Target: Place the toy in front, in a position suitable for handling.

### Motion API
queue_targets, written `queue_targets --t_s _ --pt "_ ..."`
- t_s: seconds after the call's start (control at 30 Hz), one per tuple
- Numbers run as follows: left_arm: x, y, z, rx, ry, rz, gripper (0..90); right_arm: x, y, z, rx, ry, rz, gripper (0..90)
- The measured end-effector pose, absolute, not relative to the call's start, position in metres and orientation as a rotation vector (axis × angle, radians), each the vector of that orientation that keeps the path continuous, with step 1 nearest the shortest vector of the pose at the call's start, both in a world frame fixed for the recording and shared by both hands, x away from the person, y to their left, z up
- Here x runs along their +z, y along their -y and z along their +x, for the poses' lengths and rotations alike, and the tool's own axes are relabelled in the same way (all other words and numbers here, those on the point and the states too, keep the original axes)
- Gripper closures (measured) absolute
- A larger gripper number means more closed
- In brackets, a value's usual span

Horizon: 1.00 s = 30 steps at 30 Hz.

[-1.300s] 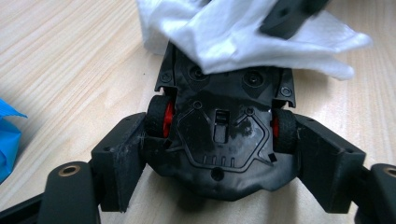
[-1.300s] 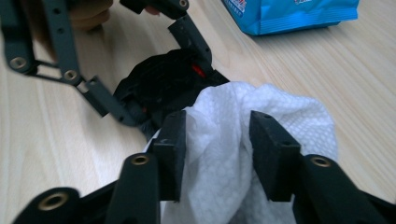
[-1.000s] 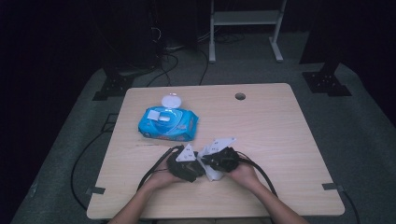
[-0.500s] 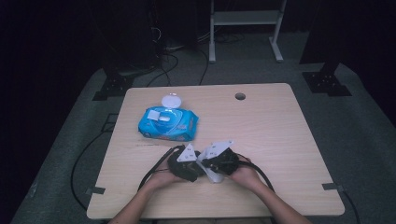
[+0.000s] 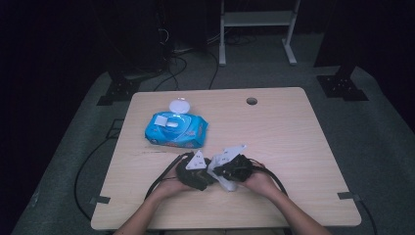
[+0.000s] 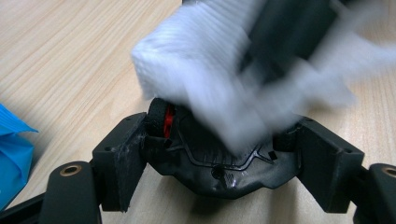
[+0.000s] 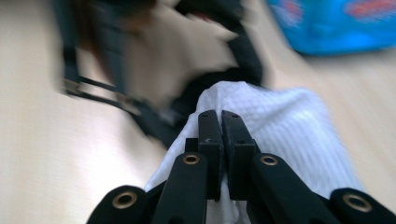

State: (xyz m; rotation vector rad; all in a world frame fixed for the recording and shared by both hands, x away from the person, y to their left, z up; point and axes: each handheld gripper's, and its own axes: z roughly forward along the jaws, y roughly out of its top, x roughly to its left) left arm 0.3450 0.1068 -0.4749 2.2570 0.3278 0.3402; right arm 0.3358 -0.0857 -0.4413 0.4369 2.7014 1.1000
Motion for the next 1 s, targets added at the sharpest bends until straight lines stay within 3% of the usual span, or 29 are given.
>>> queue_targets --t_s 0.17,0.43,0.63,0.87,1.0 --pt "-0.475 -0.108 0.345 0.343 -0.331 2.256 23.6 -0.444 0.067 0.335 1.137 -2.713 0.393 86.7" --pt "-0.475 -0.107 0.345 0.341 -0.334 2.258 23.6 -0.443 0.084 0.347 1.148 -2.682 0.539 86.8" --pt "-0.475 -0.107 0.344 0.344 -0.340 2.256 23.6 -0.445 0.061 0.343 1.158 -2.688 0.474 86.8" --pt "-0.475 -0.108 0.345 0.346 -0.330 2.257 23.6 -0.441 0.087 0.359 1.110 -2.611 0.643 86.9" --pt "-0.475 -0.106 0.344 0.346 -0.337 2.254 23.6 -0.441 0.079 0.357 1.141 -2.622 0.662 86.9"
